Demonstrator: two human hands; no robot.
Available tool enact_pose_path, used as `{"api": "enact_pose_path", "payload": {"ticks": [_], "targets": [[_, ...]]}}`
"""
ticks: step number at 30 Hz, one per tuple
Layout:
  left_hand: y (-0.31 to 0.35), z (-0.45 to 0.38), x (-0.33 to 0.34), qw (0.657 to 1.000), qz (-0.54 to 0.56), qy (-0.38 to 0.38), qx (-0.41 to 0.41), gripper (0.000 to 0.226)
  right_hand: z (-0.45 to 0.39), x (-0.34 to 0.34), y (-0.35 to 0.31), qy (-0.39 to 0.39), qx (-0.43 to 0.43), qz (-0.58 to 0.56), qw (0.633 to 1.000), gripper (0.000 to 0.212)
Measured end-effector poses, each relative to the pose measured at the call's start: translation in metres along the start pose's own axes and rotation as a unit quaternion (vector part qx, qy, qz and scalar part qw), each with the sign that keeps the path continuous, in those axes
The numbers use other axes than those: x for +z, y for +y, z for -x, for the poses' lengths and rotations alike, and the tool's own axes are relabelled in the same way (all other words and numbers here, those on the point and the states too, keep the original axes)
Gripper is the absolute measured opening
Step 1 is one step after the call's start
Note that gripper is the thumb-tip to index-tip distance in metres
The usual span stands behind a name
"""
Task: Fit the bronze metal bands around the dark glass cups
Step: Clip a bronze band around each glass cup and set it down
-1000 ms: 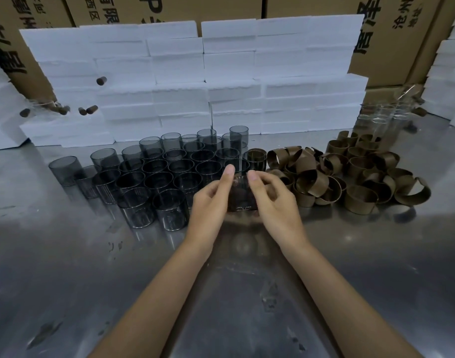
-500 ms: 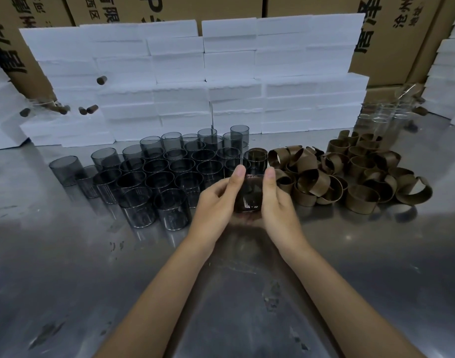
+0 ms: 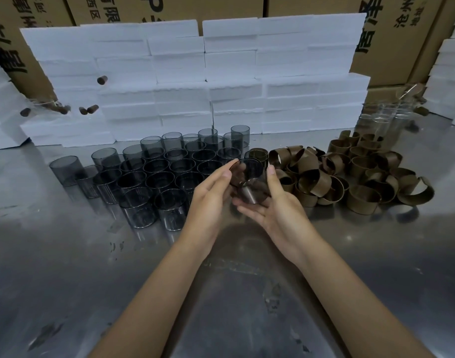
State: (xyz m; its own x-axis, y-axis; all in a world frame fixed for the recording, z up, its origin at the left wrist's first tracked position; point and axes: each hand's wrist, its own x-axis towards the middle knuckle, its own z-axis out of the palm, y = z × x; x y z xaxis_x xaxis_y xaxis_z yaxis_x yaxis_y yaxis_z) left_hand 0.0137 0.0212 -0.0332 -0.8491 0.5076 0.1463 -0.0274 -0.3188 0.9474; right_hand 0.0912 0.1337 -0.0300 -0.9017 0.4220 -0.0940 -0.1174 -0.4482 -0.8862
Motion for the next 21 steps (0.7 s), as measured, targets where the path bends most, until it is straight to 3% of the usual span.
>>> {"api": "enact_pose_path", "payload": {"ticks": [8,15,21], "targets": [[0.008,0.009,0.003,0.989,-0.095,-0.102,0.051,0.056,-0.005,-0.006,-0.007,-0.032,0.037,-0.152,0.987,0.047],[0.007,0.007,0.004,0.991,-0.112,-0.007,0.078,0.062,-0.004,-0.004,-0.002,-0.049,0.012,-0.07,0.996,0.043],[0.006,0.005,-0.001,0.995,-0.06,0.057,0.06,0.037,-0.001,0.001,0.005,-0.053,-0.017,-0.01,0.998,0.038]]}}
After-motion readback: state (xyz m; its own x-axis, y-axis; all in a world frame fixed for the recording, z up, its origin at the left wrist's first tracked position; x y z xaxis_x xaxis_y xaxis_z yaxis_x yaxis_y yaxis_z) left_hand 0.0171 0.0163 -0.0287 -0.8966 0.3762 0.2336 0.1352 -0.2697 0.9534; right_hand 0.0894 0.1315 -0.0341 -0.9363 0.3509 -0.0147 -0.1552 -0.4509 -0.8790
